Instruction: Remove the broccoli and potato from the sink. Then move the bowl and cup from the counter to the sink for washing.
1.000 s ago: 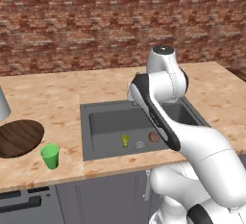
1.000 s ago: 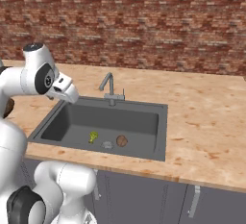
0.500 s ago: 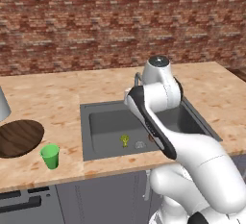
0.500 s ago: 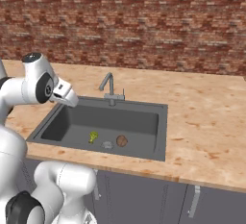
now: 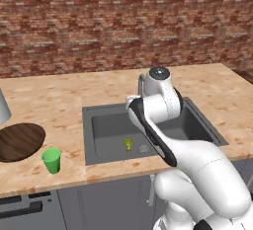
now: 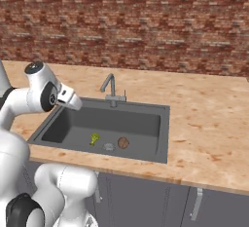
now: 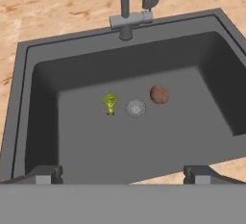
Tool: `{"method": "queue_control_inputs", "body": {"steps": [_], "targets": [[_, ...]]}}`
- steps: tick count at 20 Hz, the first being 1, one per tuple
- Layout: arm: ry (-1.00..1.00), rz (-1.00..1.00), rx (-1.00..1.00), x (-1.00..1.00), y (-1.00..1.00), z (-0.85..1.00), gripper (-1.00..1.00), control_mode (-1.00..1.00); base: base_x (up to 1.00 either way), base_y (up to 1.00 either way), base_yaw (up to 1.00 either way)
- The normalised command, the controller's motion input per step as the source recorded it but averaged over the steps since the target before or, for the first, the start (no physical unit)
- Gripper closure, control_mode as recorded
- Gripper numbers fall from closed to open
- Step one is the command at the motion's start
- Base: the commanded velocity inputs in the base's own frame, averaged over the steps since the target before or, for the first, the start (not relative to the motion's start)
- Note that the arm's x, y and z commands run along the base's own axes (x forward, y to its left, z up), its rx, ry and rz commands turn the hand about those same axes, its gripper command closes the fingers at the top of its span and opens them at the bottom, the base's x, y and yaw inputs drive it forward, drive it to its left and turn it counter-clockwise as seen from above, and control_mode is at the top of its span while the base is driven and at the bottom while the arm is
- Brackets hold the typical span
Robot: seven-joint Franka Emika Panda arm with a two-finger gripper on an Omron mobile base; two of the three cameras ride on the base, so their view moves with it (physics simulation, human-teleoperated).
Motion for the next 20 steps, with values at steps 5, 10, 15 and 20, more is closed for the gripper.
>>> {"method": "queue_control_inputs", "body": {"steps": [5, 10, 15, 20], "targets": [[-0.03, 0.00, 0.00, 0.25, 0.00, -0.20, -1.00, -1.00, 0.00, 0.00, 0.00], [0.00, 0.00, 0.00, 0.26, 0.00, -0.20, -1.00, -1.00, 0.00, 0.00, 0.00], [0.00, 0.00, 0.00, 0.25, 0.00, -0.19, -1.00, -1.00, 0.00, 0.00, 0.00], [0.05, 0.00, 0.00, 0.25, 0.00, -0.19, -1.00, -1.00, 0.00, 0.00, 0.00]]}}
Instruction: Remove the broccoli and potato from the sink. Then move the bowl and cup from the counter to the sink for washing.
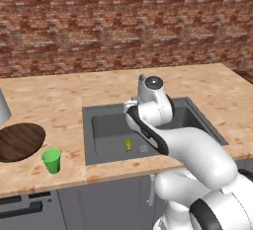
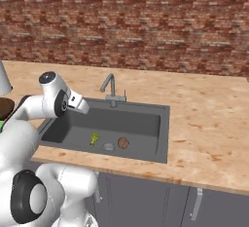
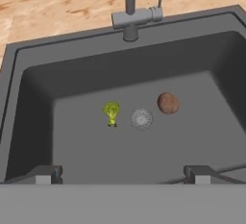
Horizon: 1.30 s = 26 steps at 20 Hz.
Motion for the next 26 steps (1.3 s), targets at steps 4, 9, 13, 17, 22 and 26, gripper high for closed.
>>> {"method": "queue_control_inputs", "body": {"steps": [4, 9, 13, 17, 22, 26], "targets": [[0.08, 0.00, 0.00, 0.23, 0.01, -0.19, -1.00, -1.00, 0.00, 0.00, 0.00], [0.10, 0.00, 0.00, 0.21, 0.00, -0.19, -1.00, -1.00, 0.00, 0.00, 0.00], [0.01, 0.01, 0.00, 0.16, 0.02, -0.22, -1.00, -1.00, 0.00, 0.00, 0.00], [0.00, 0.03, 0.00, 0.14, 0.04, -0.23, -1.00, -1.00, 0.00, 0.00, 0.00], [-0.02, 0.05, 0.00, 0.14, 0.04, -0.24, -1.00, -1.00, 0.00, 0.00, 0.00], [-0.04, 0.07, 0.00, 0.15, 0.02, -0.24, -1.00, -1.00, 0.00, 0.00, 0.00]]}}
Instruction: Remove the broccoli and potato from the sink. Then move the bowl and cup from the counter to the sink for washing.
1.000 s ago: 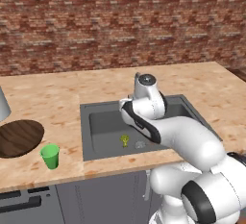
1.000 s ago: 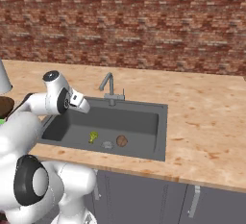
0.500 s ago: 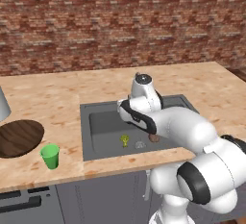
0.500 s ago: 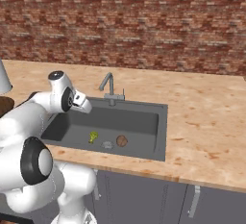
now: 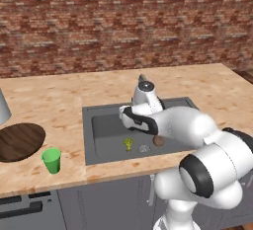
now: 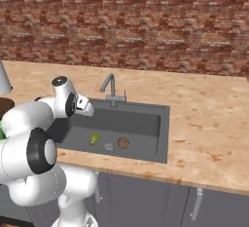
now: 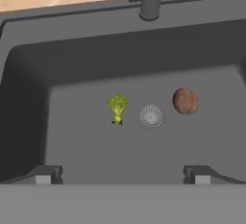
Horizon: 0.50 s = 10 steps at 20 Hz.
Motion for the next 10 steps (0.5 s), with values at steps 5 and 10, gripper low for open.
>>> {"method": "queue_control_inputs", "body": {"steps": [5, 10], "targets": [[-0.01, 0.08, 0.00, 0.18, 0.00, -0.22, -1.00, -1.00, 0.00, 0.00, 0.00], [-0.02, 0.08, 0.00, 0.19, 0.00, -0.20, -1.00, -1.00, 0.00, 0.00, 0.00]]}}
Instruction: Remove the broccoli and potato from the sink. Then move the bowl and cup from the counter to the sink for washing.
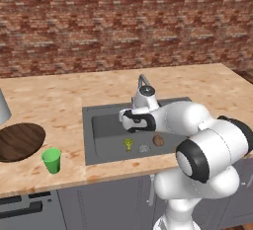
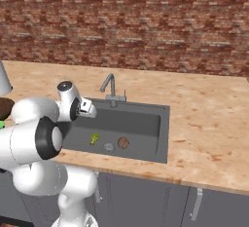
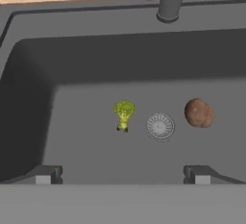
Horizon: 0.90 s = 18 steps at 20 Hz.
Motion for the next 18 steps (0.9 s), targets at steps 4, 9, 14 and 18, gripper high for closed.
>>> {"method": "queue_control_inputs", "body": {"steps": [4, 9, 14, 18], "targets": [[-0.02, 0.07, 0.00, 0.18, 0.00, -0.20, -1.00, -1.00, 0.00, 0.00, 0.00], [0.00, 0.05, 0.00, 0.16, 0.00, -0.19, -1.00, -1.00, 0.00, 0.00, 0.00], [0.00, 0.00, -0.02, 0.12, 0.00, -0.19, -1.00, -1.00, 0.00, 0.00, 0.00], [0.00, 0.00, -0.02, 0.10, 0.00, -0.18, -1.00, -1.00, 0.00, 0.00, 0.00]]}}
